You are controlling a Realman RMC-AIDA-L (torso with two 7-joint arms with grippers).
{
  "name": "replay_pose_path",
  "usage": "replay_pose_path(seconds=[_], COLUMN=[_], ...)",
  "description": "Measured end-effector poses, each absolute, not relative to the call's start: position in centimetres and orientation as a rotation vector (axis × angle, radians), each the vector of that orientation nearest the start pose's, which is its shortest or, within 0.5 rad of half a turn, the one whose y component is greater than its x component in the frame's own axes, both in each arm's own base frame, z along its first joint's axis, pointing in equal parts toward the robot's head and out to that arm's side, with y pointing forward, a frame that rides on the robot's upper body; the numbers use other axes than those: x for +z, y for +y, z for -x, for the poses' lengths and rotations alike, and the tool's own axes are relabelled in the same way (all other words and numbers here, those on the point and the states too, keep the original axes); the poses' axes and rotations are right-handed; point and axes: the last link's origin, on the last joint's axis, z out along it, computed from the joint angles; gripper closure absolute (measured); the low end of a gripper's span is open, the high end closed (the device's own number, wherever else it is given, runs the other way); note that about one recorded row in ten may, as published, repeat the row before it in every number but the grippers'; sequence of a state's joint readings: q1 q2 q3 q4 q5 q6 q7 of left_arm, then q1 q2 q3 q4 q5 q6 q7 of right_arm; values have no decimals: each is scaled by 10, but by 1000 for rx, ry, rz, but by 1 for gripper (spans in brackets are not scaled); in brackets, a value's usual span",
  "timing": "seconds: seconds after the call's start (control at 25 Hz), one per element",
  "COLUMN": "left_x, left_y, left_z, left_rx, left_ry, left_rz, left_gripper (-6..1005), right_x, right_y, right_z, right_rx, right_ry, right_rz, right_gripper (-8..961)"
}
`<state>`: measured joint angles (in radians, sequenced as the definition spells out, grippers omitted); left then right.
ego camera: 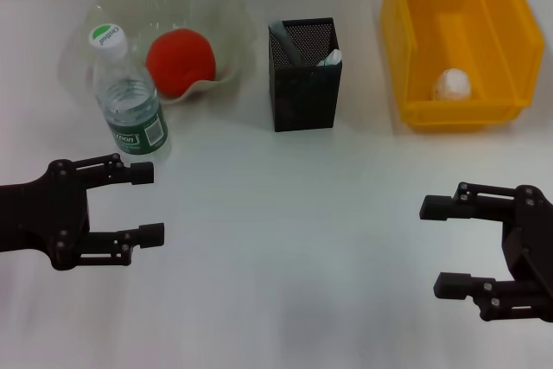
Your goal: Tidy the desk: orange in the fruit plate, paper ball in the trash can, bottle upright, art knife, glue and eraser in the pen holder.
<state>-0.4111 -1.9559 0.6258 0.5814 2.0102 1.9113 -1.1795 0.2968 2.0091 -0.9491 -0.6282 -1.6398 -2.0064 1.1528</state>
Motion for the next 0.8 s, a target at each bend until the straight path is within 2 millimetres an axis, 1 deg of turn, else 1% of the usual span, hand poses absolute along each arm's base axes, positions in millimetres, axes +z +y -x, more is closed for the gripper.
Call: replay_pose_path(seconds=[0.8], left_x=[49], left_y=[260], left_z=[291], left_rx=[-924], left_ry=[-431], left_rz=[2883], left_gripper=[172], right_x=[20], right_y=[234], right_z=[-265], right_rx=[1201], right_ry=[318], right_rz=[2869], right_gripper=[216])
